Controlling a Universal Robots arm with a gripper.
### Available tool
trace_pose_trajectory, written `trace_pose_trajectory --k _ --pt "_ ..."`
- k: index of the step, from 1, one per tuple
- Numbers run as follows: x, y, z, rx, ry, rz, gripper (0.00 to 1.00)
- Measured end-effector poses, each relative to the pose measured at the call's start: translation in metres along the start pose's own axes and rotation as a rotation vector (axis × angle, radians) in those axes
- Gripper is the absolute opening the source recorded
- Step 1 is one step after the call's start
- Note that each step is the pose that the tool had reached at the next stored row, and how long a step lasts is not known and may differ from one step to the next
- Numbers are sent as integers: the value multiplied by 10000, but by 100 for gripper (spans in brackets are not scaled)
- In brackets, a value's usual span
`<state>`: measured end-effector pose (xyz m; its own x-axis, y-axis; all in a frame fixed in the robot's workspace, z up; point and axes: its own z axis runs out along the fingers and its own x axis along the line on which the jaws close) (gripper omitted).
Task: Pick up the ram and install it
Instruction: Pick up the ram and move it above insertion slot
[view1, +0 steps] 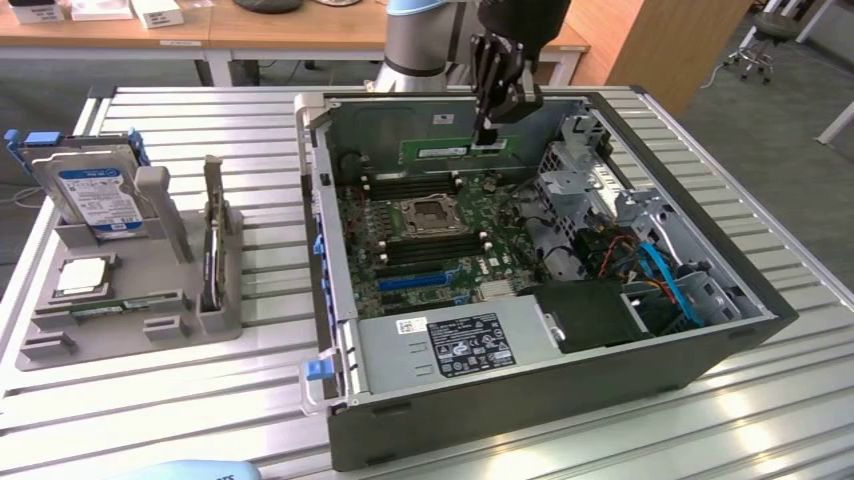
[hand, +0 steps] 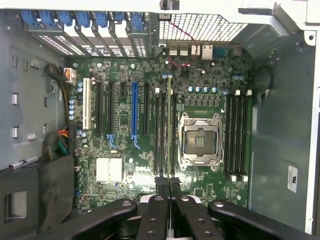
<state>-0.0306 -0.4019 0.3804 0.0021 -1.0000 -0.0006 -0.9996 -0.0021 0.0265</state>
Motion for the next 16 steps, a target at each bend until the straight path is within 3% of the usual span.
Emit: trace_pose_trajectory --k 3,4,16 --pt "0 1 9 -189 3 2 12" --pt "0 1 10 -214 5 2 12" --pt "1 -23 10 -215 1 3 12"
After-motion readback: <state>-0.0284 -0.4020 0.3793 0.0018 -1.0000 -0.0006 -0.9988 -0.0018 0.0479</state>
